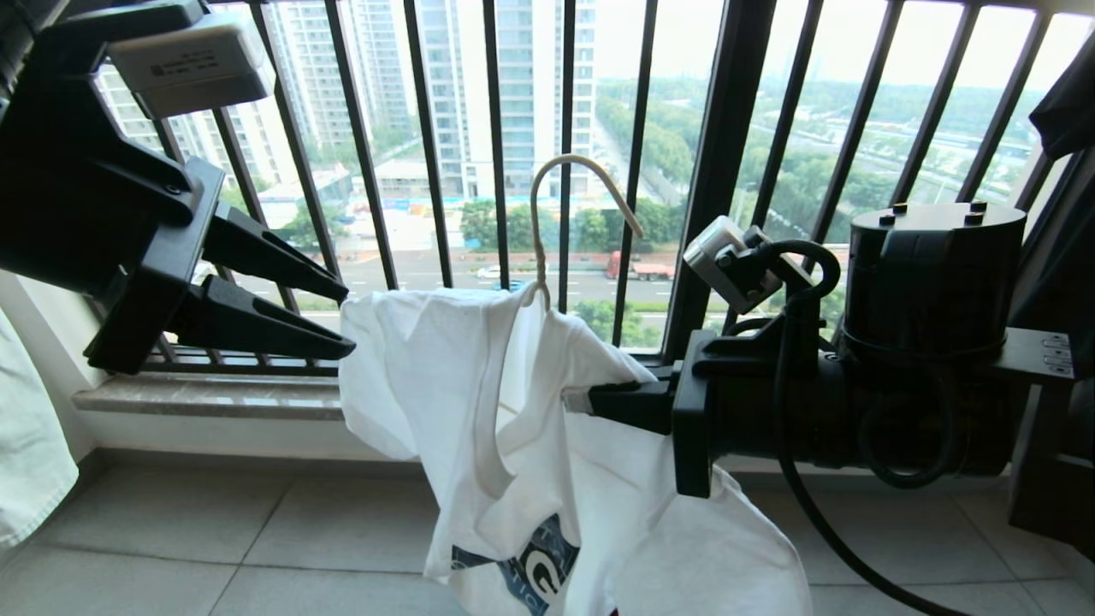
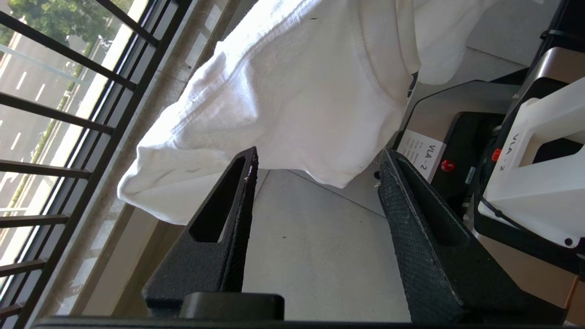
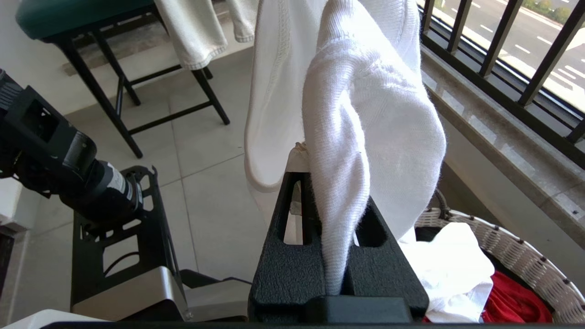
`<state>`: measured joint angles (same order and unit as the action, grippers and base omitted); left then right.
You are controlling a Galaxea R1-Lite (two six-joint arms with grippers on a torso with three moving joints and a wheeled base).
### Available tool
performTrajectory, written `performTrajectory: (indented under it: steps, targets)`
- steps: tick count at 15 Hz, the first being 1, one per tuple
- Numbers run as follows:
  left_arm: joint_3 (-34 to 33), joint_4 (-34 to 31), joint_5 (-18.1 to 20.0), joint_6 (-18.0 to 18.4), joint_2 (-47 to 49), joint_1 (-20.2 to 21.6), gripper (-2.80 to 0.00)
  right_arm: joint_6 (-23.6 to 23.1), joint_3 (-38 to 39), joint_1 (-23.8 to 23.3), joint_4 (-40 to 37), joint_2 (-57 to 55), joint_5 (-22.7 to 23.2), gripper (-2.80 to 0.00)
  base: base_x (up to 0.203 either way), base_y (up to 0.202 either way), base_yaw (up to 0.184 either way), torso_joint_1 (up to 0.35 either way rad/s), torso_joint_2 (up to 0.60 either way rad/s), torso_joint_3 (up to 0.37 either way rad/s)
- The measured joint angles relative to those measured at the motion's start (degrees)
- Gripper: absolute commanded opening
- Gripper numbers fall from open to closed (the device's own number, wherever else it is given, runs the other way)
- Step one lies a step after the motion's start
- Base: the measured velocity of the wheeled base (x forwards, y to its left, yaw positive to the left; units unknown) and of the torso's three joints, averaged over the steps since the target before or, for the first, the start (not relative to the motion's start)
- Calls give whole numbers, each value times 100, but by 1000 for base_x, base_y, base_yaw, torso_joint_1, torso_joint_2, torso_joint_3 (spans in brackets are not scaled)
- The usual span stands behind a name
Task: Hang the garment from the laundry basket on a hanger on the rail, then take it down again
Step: Hang the clothes rack on the clothesline
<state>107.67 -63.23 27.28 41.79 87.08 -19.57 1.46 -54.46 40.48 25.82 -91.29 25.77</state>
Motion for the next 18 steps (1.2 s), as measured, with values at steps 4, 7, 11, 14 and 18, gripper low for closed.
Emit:
performTrajectory:
  steps: [4,7,11,14,18]
  targets:
    - [-76,12,1,251,95,-5,0,19,22,2,-16,116,185,-280,0,0,0,0,0,0]
    - [-74,555,60,289,302,0,0,19,32,2,-22,174,199,-280,0,0,0,0,0,0]
    - [10,811,67,735,545,5,0,20,44,6,-23,183,223,-280,0,0,0,0,0,0]
    - [33,811,136,900,721,0,0,20,44,9,-24,185,241,-280,0,0,0,0,0,0]
    - [25,822,363,1184,932,-6,0,19,51,11,-24,197,280,-280,0,0,0,0,0,0]
